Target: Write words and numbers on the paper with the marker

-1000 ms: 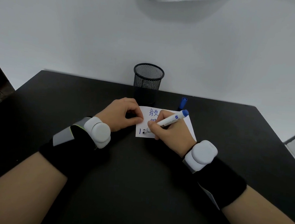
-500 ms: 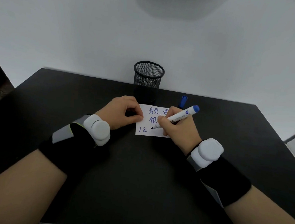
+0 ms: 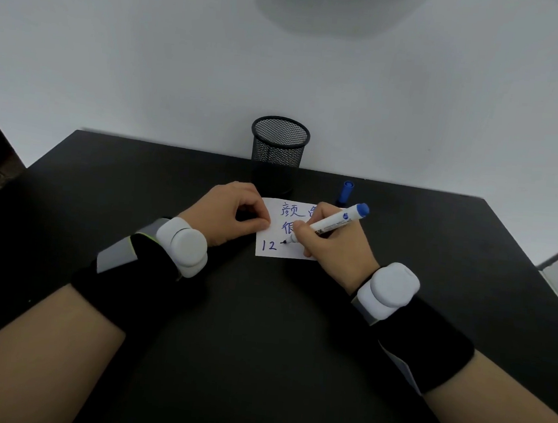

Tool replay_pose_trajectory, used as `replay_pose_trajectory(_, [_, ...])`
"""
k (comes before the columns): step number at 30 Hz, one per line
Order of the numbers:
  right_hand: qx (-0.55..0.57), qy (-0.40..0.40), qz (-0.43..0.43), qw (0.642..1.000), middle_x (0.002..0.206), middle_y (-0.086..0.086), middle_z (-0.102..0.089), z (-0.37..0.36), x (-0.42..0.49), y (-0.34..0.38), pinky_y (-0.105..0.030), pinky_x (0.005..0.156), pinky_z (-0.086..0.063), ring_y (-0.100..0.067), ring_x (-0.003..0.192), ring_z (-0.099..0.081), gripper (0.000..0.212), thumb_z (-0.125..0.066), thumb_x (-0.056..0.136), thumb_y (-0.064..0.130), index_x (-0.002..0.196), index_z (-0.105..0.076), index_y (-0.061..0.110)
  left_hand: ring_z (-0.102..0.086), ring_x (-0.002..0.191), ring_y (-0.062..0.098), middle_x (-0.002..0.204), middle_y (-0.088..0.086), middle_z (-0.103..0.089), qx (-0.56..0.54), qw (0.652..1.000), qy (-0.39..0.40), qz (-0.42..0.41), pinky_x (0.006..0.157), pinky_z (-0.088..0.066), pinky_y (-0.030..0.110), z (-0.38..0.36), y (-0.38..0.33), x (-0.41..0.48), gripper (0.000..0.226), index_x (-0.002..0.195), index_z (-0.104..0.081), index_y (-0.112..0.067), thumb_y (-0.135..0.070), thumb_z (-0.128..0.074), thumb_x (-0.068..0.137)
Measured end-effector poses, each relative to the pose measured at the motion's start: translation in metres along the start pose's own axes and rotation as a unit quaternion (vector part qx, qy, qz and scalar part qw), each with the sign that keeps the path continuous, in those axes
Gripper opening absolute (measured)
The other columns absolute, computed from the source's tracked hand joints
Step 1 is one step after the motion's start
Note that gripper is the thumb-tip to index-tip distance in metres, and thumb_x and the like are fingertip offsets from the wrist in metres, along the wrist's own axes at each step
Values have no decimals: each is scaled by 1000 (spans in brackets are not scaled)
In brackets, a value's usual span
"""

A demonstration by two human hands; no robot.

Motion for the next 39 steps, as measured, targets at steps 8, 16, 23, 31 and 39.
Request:
replay_pose_trajectory(8, [-11, 5, -4, 1000, 65, 1, -64, -1, 0, 0, -33, 67, -57, -14, 60, -62, 24, -68, 87, 25, 71, -53, 16, -56, 99, 7, 102, -9, -61, -4, 1000, -2, 3, 87, -44, 16, 0, 0, 0, 8, 91, -69, -26, -25, -68, 83])
replay_pose_trajectory(16, [10, 18, 9, 1000, 52, 6, -62, -5, 0, 4, -23, 59, -51, -6, 50, -58, 27, -69, 87, 24, 66, -54, 14, -56, 98, 7, 100, -10, -61, -5, 1000, -7, 0, 85, -43, 14, 0, 1, 0, 6, 89, -69, -27, -26, -69, 83])
replay_pose_trajectory(23, [58, -28, -17, 998, 52, -7, -58, 21, 1, -6, -19, 51, -47, -6, 44, -52, 28, -64, 91, 20, 70, -53, 5, -55, 100, 5, 101, -11, -61, -9, 1000, 2, 2, 84, -41, 11, 1, 1, -1, 7, 90, -70, -26, -26, -68, 83])
replay_pose_trajectory(31, [53, 0, -18, 998, 56, -2, -63, 13, 0, -5, -17, 54, -48, -5, 47, -54, 26, -64, 91, 25, 74, -55, 8, -53, 98, 6, 100, -12, -60, 5, 1000, 11, -16, 88, -44, 23, -2, -6, -1, 6, 89, -68, -29, -29, -68, 83])
replay_pose_trajectory(39, [31, 11, 1, 999, 56, 3, -61, 10, -1, -2, -11, 55, -48, -1, 48, -57, 24, -65, 91, 21, 77, -56, 3, -54, 97, 7, 98, -12, -60, 2, 1000, 8, -17, 87, -45, 23, -1, -4, -1, 6, 88, -68, -28, -28, -69, 82])
Point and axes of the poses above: each hand's wrist, its own x-axis towards the middle knuckle, its own z-axis out of the back of the hand, y = z × x, the point moved 8 cm from there along x, towards the middle knuckle
